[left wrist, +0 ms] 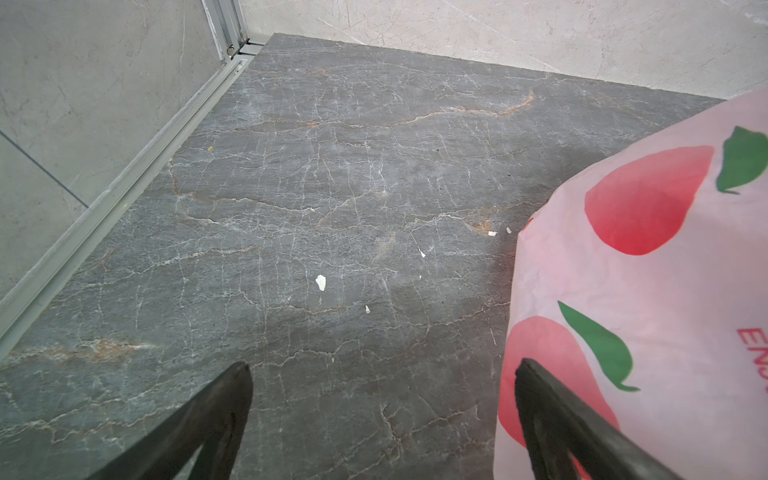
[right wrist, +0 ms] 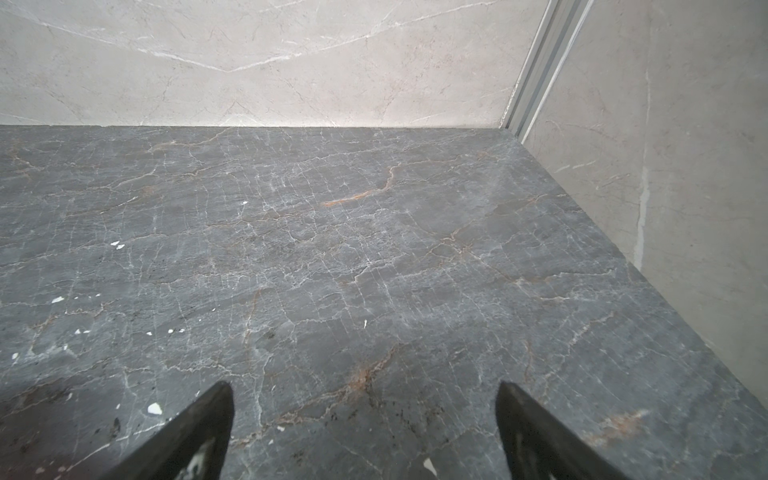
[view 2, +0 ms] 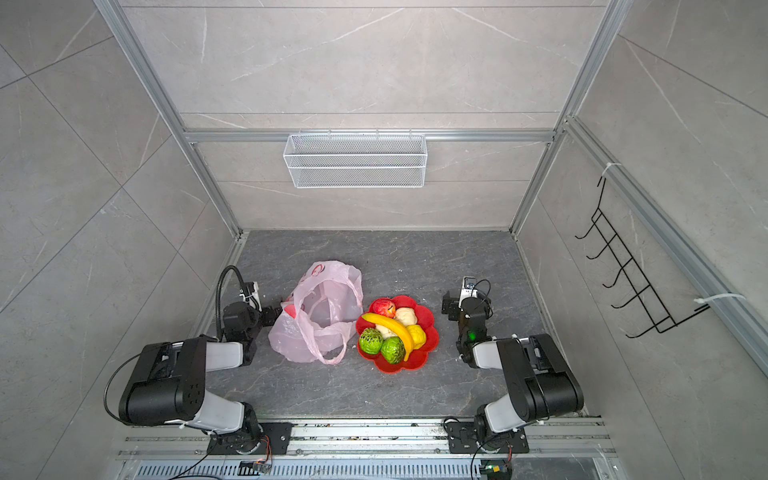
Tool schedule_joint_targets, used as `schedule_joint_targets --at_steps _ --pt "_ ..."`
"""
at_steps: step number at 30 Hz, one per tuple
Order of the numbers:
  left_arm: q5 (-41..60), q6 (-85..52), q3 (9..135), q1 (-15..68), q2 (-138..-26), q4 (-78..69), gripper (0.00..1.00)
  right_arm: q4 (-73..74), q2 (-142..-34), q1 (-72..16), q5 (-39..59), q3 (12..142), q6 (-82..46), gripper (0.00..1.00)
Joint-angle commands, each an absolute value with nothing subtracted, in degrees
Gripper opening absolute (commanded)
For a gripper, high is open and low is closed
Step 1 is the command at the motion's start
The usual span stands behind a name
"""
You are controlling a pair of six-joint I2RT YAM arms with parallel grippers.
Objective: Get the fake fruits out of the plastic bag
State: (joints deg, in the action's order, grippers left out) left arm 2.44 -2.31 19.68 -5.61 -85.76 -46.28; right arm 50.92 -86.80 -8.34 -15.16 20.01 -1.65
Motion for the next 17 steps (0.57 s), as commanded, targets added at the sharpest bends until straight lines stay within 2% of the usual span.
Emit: schedule_joint_targets --at_steps 1,17 --pt "1.83 -1.04 21.09 -5.32 -86.04 -47.69 1.0 51.82 -87.1 -8.38 -14.75 19.95 -0.89 0.99" --pt "1.85 -1.04 21.08 -5.31 -86.01 -47.68 1.0 51.68 -87.06 -8.29 -14.5 20.0 -1.03 0.99"
